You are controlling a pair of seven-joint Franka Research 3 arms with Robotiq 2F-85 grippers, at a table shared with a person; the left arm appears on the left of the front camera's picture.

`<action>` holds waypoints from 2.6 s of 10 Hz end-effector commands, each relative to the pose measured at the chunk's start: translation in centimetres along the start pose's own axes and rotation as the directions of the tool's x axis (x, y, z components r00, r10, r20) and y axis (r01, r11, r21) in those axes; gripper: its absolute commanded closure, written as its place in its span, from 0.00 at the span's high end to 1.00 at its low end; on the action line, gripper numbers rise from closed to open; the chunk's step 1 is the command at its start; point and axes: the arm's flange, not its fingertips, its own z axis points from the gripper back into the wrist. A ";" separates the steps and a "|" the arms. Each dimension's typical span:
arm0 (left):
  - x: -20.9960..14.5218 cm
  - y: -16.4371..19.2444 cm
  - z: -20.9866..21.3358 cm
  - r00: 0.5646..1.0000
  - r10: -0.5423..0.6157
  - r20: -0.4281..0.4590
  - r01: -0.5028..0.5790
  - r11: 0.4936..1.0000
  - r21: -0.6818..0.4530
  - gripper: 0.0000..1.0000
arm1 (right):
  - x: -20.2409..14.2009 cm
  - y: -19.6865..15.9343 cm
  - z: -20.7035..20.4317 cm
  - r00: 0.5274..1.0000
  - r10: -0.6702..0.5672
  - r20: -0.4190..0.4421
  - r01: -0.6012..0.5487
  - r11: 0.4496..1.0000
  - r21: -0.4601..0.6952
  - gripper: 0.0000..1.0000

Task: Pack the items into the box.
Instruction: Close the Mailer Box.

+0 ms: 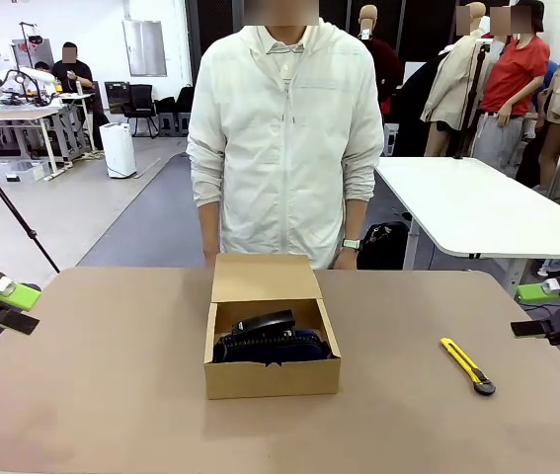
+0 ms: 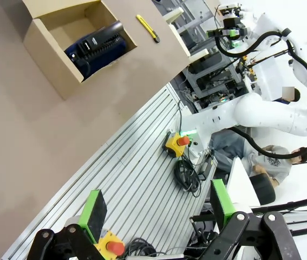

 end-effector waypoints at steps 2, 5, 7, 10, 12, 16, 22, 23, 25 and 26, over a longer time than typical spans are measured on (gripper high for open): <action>0.1 0.0 0.0 1.000 -0.008 0.009 0.008 1.000 -0.020 1.00 | 0.2 0.4 0.1 1.000 -0.007 0.017 0.007 1.000 0.020 1.00; 0.1 0.0 0.0 1.000 -0.008 0.009 0.008 1.000 -0.020 1.00 | 0.2 0.4 0.1 1.000 -0.007 0.017 0.007 1.000 0.020 1.00; 0.1 0.0 0.0 1.000 -0.008 0.009 0.008 1.000 -0.020 1.00 | 0.2 0.4 0.1 1.000 -0.007 0.017 0.007 1.000 0.020 1.00; 0.1 0.0 0.0 1.000 -0.008 0.009 0.008 1.000 -0.020 1.00 | 0.2 0.4 0.1 1.000 -0.007 0.017 0.007 1.000 0.020 1.00; 0.1 0.0 0.0 1.000 -0.008 0.009 0.008 1.000 -0.020 1.00 | 0.2 0.4 0.1 1.000 -0.007 0.017 0.007 1.000 0.020 1.00; 0.1 0.0 0.0 1.000 -0.008 0.009 0.008 1.000 -0.020 1.00 | 0.2 0.4 0.1 1.000 -0.007 0.017 0.007 1.000 0.020 1.00; 13.3 7.9 -8.8 0.918 0.388 0.087 -0.393 0.919 0.045 1.00 | 8.9 -1.4 -17.4 0.978 -0.048 -0.201 0.008 0.981 -0.195 1.00; 13.9 11.0 -11.3 0.892 0.415 0.180 -0.431 0.900 0.063 1.00 | 10.2 -2.9 -20.9 0.981 -0.108 -0.160 0.073 0.974 -0.214 1.00; 13.8 15.5 -14.9 0.906 0.379 0.187 -0.379 0.925 -0.039 1.00 | 12.1 -5.9 -24.5 0.979 -0.171 -0.109 0.137 0.955 -0.263 1.00; 13.9 17.3 -16.2 0.919 0.345 0.191 -0.331 0.938 -0.100 1.00 | 12.6 -6.7 -24.5 0.980 -0.155 -0.122 0.125 0.967 -0.223 1.00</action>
